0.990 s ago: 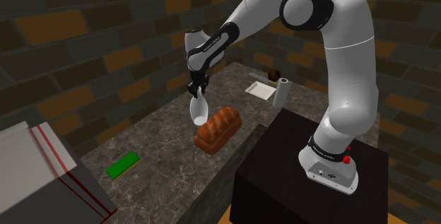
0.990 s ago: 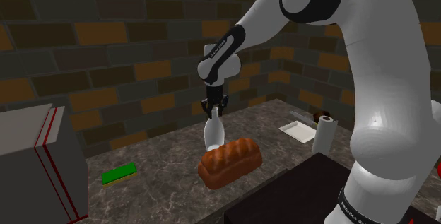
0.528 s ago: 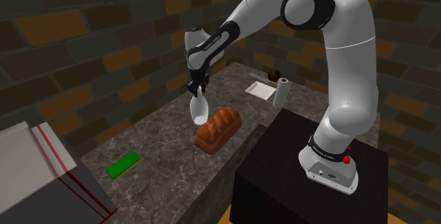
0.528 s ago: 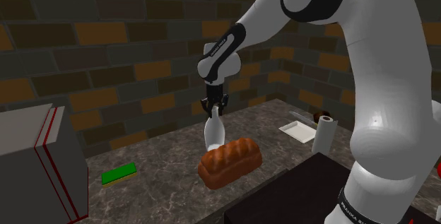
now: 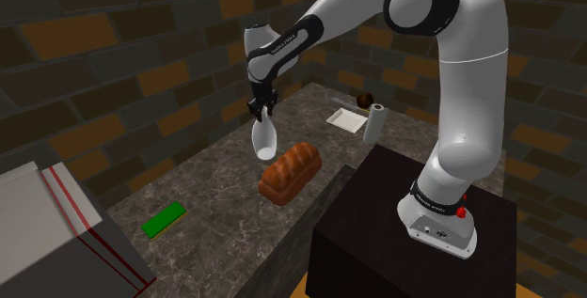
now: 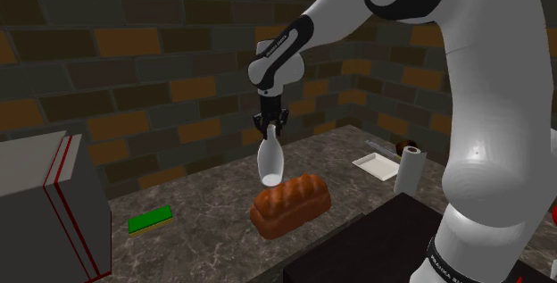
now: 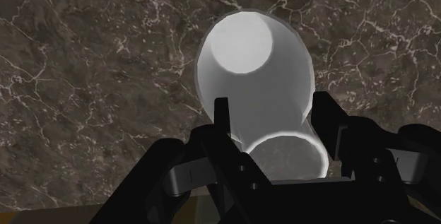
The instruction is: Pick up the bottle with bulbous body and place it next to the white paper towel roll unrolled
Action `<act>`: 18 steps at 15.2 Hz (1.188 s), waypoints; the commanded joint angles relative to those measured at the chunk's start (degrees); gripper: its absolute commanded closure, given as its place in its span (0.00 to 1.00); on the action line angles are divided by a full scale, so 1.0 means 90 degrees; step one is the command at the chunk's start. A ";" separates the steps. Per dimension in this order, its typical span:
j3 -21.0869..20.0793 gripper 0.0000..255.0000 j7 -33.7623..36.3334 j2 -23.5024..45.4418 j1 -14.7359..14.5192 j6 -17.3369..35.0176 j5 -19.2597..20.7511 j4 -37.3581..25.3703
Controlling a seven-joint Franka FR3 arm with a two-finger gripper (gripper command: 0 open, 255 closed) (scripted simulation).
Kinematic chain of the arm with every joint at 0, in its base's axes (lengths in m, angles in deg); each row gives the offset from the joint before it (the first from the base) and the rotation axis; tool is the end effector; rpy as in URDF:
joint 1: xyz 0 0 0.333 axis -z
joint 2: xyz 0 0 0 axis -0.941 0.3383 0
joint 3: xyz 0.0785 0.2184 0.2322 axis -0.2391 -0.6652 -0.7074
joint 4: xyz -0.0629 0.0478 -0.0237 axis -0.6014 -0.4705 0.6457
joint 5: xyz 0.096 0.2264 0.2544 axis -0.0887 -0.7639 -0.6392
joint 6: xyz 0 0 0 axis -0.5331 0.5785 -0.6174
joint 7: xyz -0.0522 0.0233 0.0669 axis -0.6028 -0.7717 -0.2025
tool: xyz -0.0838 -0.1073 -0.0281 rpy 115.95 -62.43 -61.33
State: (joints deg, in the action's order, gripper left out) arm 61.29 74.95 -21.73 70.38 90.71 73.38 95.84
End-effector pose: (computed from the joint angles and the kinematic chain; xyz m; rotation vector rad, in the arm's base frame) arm 0.6084 0.0420 0.3052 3.1206 -0.1102 0.0071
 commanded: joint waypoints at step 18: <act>-0.0041 1.00 -0.0100 -0.0756 0.0031 -0.1379 -0.0111 -0.0629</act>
State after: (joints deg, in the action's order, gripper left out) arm 60.93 74.08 -28.33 70.66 78.98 72.42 90.68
